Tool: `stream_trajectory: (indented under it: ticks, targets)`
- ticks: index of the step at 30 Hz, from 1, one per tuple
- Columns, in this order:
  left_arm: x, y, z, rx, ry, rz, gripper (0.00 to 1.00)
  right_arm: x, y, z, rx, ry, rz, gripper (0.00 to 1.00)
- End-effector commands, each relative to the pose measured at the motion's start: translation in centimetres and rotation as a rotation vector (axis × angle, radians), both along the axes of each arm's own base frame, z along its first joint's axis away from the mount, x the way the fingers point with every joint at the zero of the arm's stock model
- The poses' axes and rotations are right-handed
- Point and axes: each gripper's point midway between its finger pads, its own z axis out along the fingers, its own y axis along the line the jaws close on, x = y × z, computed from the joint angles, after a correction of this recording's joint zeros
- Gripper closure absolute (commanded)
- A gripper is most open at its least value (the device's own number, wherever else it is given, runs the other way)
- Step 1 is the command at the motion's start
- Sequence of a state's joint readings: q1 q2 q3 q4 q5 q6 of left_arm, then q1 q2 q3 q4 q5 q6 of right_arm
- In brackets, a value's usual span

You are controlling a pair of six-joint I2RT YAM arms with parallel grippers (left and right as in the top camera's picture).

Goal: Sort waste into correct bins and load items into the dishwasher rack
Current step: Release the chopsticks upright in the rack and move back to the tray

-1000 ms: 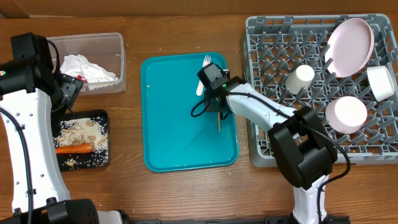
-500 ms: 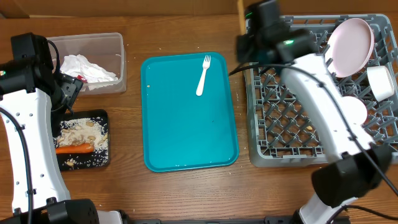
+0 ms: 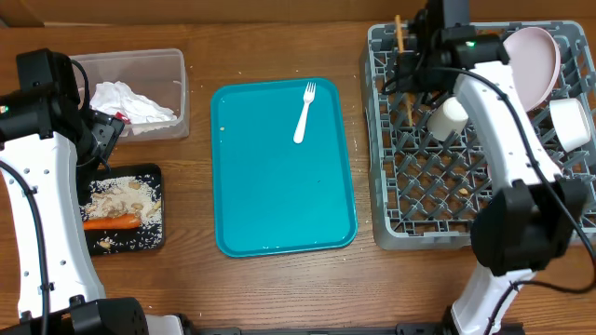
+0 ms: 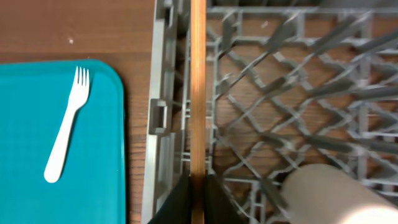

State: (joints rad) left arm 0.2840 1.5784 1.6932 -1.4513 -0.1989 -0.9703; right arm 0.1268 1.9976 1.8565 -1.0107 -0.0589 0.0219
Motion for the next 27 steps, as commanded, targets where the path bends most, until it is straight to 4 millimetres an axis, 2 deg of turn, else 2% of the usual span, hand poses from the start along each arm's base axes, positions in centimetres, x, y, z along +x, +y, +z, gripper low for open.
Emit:
stream_trajectory:
  ticks: [1,3,6,7,12,16,19,21,22,23,24,25,27]
  targets:
    - [-0.1,0.3,-0.1,0.005,0.005,0.023,0.00,0.2,1.3,-2.5,0.036,0.050,0.032,0.93]
    - [-0.1,0.3,-0.1,0.005,0.005,0.023,0.00,0.2,1.3,-2.9,0.040,0.059,0.023,0.86]
    - [-0.1,0.3,-0.1,0.005,0.005,0.023,0.00,0.2,1.3,-3.0,0.041,0.063,0.019,0.63]
    - [-0.1,0.3,-0.1,0.005,0.005,0.023,0.00,0.2,1.3,-3.0,0.045,0.065,0.010,0.58]
    - [-0.1,0.3,-0.1,0.005,0.005,0.023,0.00,-0.2,1.3,-2.3,0.075,0.076,-0.053,0.54]
    - [-0.1,0.3,-0.1,0.005,0.005,0.023,0.00,-0.6,2.2,0.3,0.147,0.056,-0.132,0.53]
    - [-0.1,0.3,-0.1,0.005,0.005,0.023,0.00,-1.4,5.9,3.0,0.258,0.031,-0.082,0.49]
    - [-0.1,0.3,-0.1,0.005,0.005,0.023,0.00,-1.8,8.0,3.9,0.285,0.016,-0.046,0.47]
    - [-0.1,0.3,-0.1,0.005,0.005,0.023,0.00,-2.0,9.9,4.1,0.292,0.004,-0.018,0.43]
    - [-0.1,0.3,-0.1,0.005,0.005,0.023,0.00,-2.3,11.6,4.4,0.297,-0.009,0.017,0.28]
    - [-0.1,0.3,-0.1,0.005,0.005,0.023,0.00,-2.4,12.6,4.3,0.296,-0.018,0.034,0.21]
    - [-0.1,0.3,-0.1,0.005,0.005,0.023,0.00,-2.5,14.8,3.9,0.272,-0.042,0.029,0.15]
    - [-0.1,0.3,-0.1,0.005,0.005,0.023,0.00,-2.3,16.0,3.0,0.220,-0.068,-0.027,0.11]
